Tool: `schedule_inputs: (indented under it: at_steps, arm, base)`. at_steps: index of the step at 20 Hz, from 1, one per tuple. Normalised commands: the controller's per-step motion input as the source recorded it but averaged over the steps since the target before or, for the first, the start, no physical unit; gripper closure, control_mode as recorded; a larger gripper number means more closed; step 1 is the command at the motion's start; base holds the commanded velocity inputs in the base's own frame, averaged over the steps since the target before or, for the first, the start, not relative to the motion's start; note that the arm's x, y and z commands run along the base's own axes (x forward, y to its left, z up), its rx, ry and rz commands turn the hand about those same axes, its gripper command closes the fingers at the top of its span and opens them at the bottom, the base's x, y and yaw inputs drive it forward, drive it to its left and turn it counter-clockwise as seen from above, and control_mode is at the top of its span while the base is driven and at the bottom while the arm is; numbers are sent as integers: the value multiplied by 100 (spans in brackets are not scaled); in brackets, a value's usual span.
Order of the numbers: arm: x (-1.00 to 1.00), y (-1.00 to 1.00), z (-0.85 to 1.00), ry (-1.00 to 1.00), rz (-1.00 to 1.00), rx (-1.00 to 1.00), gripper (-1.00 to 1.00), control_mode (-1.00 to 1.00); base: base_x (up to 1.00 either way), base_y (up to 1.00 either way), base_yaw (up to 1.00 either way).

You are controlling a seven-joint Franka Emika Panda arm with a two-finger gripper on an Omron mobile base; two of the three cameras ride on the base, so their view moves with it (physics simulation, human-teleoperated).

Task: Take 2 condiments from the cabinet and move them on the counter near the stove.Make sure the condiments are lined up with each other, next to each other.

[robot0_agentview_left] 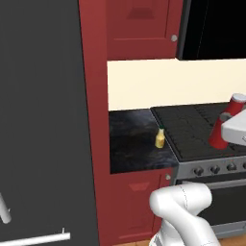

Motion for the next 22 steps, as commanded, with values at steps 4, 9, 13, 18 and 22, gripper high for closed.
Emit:
schedule_inputs:
  at_steps: [4,9,13,18,22]
  arm:
    - [0,0,0,0,0,0,100,100]
    - [0,0,0,0,0,0,100,100]
    - [0,0,0,0,0,0,100,100]
    - [0,0,0,0,0,0,100,100]
    - [0,0,0,0,0,0,100,100]
  base:
    - [40,0,4]
    - [36,0,1]
    - [53,0,0]
    - [66,0,0]
    - [17,0,0]
